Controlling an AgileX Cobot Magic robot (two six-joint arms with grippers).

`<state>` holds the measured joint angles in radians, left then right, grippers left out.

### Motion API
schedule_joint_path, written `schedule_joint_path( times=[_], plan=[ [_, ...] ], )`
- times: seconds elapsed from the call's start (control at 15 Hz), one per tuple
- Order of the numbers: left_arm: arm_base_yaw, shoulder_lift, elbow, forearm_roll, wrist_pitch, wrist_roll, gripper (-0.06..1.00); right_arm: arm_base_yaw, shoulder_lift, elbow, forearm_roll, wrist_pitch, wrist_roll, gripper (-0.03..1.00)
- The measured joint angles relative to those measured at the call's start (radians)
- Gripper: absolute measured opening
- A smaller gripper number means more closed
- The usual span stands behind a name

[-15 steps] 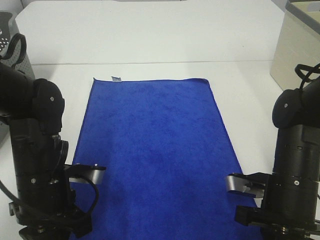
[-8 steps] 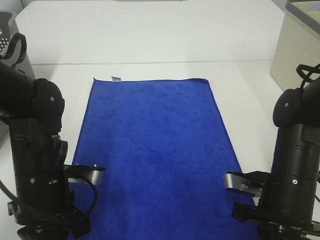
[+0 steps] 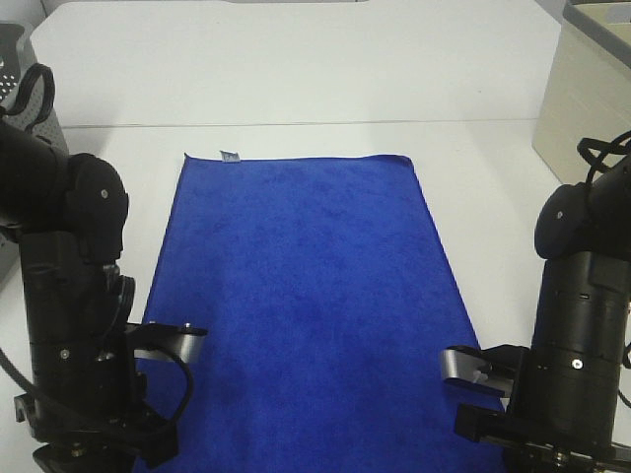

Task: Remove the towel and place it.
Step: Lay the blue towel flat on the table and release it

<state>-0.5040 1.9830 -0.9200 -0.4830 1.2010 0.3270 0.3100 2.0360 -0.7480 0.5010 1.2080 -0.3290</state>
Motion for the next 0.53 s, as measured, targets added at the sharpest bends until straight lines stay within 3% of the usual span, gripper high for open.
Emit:
schedule_joint_path(
  times=[0.4,0.53],
  plan=[
    [0.0,0.0,-0.001,-0.001,0.003,-0.003,0.09,0.0,0.0,0.0,0.004,0.0,0.0,0.16],
    [0.0,0.0,-0.001,-0.014,0.003,-0.006,0.17,0.0,0.0,0.0,0.004,0.0,0.0,0.21]
  ],
)
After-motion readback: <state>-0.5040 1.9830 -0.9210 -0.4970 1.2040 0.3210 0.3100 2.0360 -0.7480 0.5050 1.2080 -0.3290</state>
